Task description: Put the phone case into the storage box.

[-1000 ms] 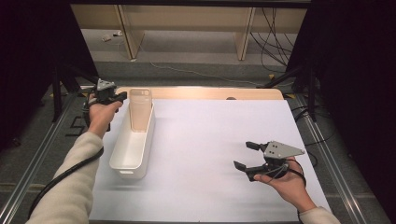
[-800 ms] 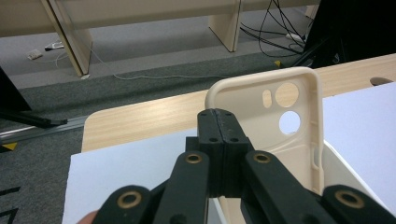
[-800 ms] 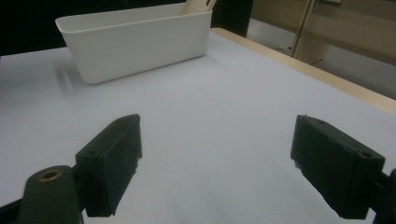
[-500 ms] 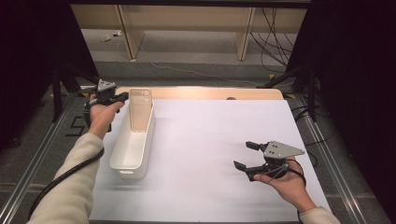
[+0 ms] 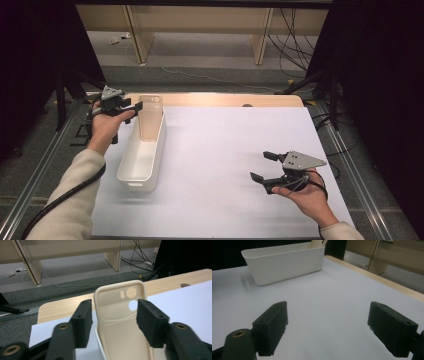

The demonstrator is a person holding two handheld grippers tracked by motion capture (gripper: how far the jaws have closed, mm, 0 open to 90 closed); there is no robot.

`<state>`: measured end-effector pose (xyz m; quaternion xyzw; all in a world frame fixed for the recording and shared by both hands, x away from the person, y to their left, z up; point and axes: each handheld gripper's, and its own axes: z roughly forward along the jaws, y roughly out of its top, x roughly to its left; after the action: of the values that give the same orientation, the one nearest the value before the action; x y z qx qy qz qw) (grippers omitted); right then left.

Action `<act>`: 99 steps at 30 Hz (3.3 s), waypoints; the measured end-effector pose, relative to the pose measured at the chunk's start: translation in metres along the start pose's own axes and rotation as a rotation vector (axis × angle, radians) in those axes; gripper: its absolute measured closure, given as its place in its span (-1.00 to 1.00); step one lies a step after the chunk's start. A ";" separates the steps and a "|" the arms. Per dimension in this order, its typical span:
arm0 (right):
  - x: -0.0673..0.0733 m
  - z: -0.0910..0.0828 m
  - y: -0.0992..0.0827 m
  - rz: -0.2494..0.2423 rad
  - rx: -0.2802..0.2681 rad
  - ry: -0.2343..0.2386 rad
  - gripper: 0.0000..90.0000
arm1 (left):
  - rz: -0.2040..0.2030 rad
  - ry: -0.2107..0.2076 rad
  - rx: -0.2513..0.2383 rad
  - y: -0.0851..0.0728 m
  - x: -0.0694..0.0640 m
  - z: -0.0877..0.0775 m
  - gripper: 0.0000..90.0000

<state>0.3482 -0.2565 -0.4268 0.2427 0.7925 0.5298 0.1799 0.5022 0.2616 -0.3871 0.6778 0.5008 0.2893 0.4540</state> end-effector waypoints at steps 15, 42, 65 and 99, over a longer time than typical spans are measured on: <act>-0.001 -0.001 0.001 0.001 -0.004 -0.004 -0.61 | 0.033 -0.021 -0.001 0.002 -0.009 -0.015 -0.60; -0.001 -0.002 0.001 0.003 -0.006 -0.005 -0.61 | 0.080 -0.070 -0.032 -0.006 -0.027 -0.046 -0.66; -0.001 -0.002 0.001 0.003 -0.006 -0.006 -0.61 | 0.099 -0.103 -0.047 -0.012 -0.040 -0.060 -0.65; -0.001 -0.002 0.002 0.003 -0.008 -0.007 -0.61 | 0.137 -0.138 -0.050 -0.023 -0.057 -0.075 -0.66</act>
<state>0.3485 -0.2582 -0.4244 0.2449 0.7895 0.5323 0.1828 0.4102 0.2340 -0.3730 0.7172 0.4134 0.2844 0.4836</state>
